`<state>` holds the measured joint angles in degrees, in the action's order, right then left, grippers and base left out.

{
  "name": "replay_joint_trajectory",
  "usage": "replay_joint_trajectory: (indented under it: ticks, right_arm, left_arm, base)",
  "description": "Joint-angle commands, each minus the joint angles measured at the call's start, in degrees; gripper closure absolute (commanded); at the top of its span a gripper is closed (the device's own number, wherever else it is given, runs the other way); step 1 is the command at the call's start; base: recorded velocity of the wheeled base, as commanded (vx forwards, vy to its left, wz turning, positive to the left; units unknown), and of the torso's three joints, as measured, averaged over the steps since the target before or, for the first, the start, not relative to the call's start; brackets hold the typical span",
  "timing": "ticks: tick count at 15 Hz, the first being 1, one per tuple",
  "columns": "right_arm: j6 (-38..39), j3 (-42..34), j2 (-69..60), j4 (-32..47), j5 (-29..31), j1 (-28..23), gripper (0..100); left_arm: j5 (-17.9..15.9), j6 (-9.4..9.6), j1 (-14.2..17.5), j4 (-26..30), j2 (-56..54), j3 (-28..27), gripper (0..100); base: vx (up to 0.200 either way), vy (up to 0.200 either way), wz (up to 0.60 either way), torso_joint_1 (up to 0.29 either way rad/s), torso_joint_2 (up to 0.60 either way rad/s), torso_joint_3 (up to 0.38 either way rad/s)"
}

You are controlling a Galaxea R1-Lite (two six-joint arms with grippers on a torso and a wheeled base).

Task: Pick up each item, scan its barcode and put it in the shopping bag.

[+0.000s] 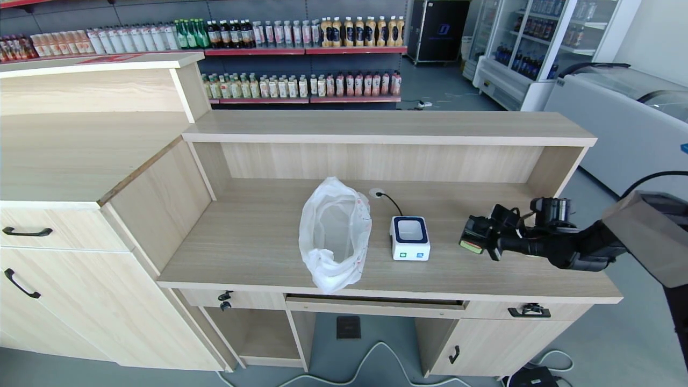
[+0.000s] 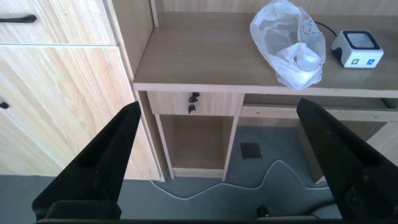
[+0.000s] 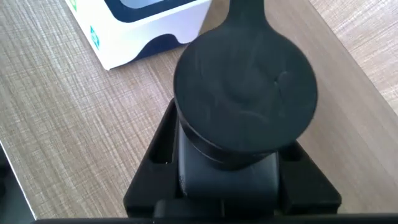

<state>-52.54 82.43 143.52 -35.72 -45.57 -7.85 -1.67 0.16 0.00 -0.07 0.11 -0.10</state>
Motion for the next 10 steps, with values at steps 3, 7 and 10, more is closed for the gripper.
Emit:
replay_joint_trajectory:
  ticks: [3, 7, 10]
  right_arm:
    - [0.6, -8.1, -12.7, -0.8, -0.2, -4.5, 100]
    - [-10.9, -26.0, -42.7, -0.1, -0.7, -8.5, 100]
    - [-15.5, -36.7, -55.5, -0.8, -1.9, -5.6, 100]
  left_arm:
    - [0.0, 0.02, 0.0, 0.0, 0.0, 0.0, 0]
    - [0.0, 0.02, 0.0, 0.0, 0.0, 0.0, 0]
    - [0.0, 0.02, 0.0, 0.0, 0.0, 0.0, 0]
  base:
    - [0.0, 0.0, 0.0, 0.0, 0.0, 0.0]
    - [0.0, 0.0, 0.0, 0.0, 0.0, 0.0]
    - [0.0, 0.0, 0.0, 0.0, 0.0, 0.0]
